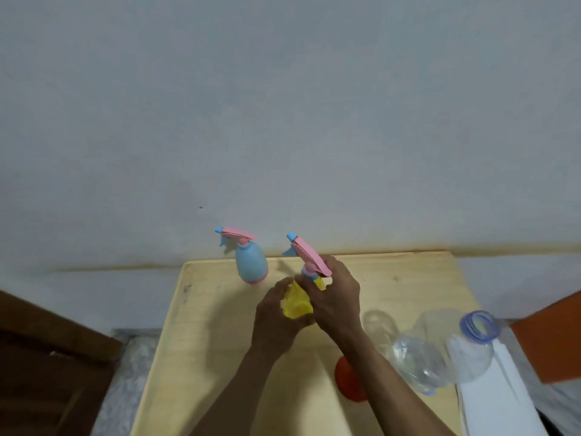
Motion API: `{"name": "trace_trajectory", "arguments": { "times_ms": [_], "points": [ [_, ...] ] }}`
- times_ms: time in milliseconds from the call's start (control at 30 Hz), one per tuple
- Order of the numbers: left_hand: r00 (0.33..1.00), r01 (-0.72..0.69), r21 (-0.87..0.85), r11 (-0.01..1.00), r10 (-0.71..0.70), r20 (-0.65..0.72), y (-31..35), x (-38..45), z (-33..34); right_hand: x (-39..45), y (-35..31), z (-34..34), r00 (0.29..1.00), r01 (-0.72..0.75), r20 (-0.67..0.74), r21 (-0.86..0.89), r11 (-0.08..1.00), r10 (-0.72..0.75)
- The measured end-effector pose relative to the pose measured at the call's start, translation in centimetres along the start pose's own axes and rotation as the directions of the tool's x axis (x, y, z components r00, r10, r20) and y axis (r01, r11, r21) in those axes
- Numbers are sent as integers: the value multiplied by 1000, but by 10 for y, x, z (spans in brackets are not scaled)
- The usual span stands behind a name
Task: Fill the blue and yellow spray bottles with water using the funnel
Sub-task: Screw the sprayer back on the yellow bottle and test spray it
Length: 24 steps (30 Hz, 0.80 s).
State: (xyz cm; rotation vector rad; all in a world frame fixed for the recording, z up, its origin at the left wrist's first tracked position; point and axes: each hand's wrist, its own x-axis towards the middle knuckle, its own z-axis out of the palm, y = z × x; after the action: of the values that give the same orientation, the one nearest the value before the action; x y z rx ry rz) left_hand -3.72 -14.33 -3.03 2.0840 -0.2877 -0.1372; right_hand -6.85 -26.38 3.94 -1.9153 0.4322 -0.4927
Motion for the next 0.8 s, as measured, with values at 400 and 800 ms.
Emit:
{"name": "trace_trajectory", "arguments": {
  "times_ms": [400, 800],
  "points": [
    [991, 133, 66, 989, -132, -13, -30, 102, 25, 86, 52, 55, 983, -128, 122, -60, 990, 135],
    [986, 168, 179, 969, -167, -20, -34, 129, 39, 114, 69, 63, 988, -140, 54, -22, 990, 141]
  ]
}}
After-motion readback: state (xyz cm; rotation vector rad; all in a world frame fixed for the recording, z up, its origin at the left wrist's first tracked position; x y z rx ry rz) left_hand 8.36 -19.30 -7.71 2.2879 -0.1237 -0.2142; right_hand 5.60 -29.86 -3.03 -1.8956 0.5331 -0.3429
